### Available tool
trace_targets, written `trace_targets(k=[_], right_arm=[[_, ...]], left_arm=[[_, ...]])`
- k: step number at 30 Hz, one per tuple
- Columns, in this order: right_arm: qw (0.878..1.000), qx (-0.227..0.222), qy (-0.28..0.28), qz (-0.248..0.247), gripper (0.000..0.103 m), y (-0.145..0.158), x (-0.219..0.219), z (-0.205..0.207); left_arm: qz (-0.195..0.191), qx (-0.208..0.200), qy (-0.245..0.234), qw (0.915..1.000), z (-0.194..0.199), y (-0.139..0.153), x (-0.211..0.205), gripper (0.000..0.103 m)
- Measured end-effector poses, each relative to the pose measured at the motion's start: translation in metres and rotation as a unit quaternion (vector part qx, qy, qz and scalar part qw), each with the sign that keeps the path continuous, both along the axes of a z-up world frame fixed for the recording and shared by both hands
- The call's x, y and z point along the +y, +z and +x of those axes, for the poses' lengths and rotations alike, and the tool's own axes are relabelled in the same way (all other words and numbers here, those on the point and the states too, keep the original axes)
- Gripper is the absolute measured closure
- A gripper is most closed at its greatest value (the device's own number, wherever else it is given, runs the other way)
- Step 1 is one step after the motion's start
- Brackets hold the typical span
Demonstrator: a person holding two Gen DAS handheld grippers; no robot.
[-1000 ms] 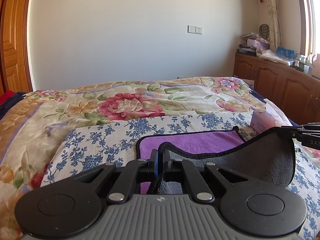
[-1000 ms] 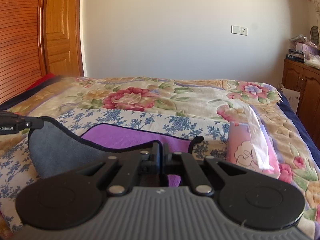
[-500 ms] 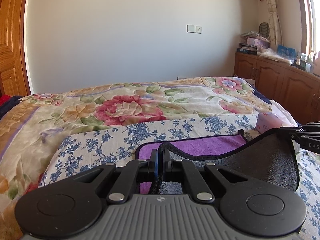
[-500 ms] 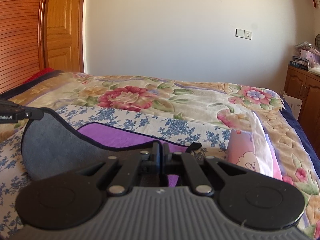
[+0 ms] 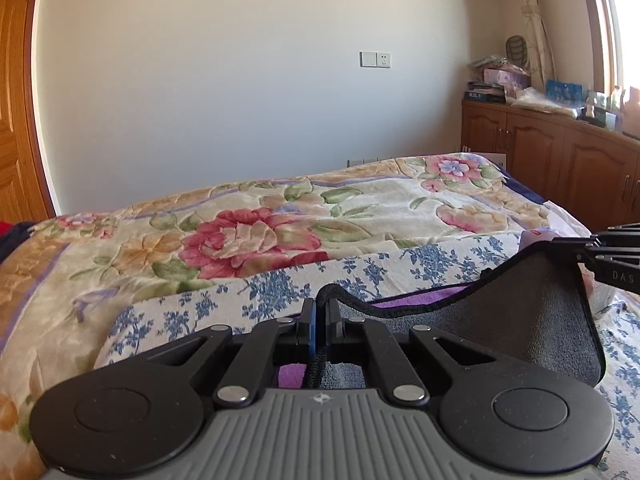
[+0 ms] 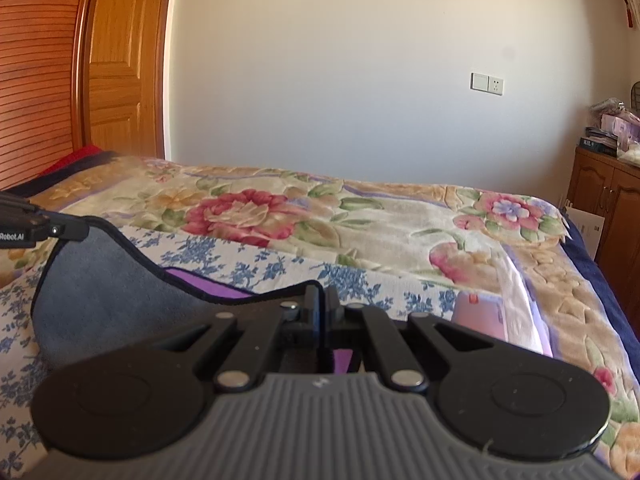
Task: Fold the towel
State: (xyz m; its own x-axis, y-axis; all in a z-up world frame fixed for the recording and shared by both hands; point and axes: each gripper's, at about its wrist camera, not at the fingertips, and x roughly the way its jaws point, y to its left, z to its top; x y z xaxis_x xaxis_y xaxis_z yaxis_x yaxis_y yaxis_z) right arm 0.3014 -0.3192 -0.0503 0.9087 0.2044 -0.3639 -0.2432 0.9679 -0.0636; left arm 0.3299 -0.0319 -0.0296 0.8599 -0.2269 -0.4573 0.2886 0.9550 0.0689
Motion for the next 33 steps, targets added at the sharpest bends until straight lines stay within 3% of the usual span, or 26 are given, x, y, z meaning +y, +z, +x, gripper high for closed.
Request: trace_targets(k=[9,33], right_arm=[[1.000,-0.009,-0.010,0.005,0.100,-0.008,0.001,0.018],[0.997,0.045,-0.012,-0.055,0.100,-0.038,0.003,0.065]], left_arm=[[0.004,-0.003,0.013,0.9999,0.022,0.001,0.003,0.098],[0.029,0.010,0.037,0.9988,0.075,-0.029,-0.002,0.098]])
